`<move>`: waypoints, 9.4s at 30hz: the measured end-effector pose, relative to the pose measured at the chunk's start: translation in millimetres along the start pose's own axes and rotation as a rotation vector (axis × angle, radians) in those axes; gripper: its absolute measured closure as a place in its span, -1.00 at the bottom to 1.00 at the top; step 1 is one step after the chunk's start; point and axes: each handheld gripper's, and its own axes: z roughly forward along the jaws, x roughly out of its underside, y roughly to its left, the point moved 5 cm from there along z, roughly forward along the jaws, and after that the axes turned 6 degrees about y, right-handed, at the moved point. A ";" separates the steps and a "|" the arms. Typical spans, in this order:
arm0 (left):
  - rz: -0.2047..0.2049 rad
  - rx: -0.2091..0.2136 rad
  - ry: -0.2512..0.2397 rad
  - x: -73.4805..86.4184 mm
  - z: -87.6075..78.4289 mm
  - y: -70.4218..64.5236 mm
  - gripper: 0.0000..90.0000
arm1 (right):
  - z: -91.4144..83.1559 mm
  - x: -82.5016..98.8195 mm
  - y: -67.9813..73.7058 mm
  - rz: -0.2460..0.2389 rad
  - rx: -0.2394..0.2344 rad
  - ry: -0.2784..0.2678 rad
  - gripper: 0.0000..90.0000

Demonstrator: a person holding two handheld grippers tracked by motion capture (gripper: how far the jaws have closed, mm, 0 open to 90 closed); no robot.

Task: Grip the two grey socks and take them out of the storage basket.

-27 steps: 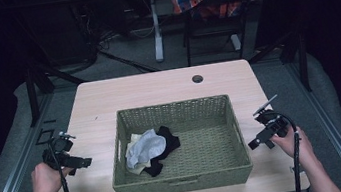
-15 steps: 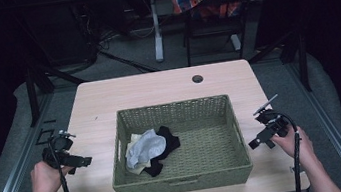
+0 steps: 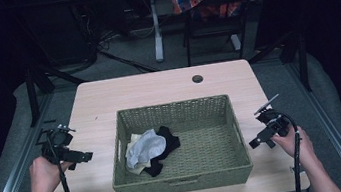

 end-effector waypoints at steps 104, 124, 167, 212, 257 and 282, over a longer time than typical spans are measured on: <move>0.401 0.201 0.074 -82.0 -7.9 -155.6 0.79 | -0.5 2.3 -3.8 -0.004 -0.008 0.012 -0.98; 0.416 0.195 0.027 -99.8 -34.7 -153.2 0.88 | -1.9 2.7 -3.7 -0.007 -0.013 0.011 -0.98; 0.283 0.115 -0.048 -111.5 -84.6 -89.2 0.89 | -3.0 3.0 -4.0 -0.007 -0.008 0.014 -0.98; 0.003 0.006 0.017 -20.6 -28.1 4.1 0.89 | 0.0 2.6 -2.3 0.020 -0.018 -0.009 -0.98; -0.039 0.114 -0.017 -25.7 -8.0 7.4 -0.66 | 0.8 2.0 -0.7 0.013 -0.007 -0.001 -0.98; 0.066 0.087 -0.044 -42.6 -28.6 -29.8 -1.00 | -4.2 1.6 -2.2 0.023 -0.028 -0.017 -0.98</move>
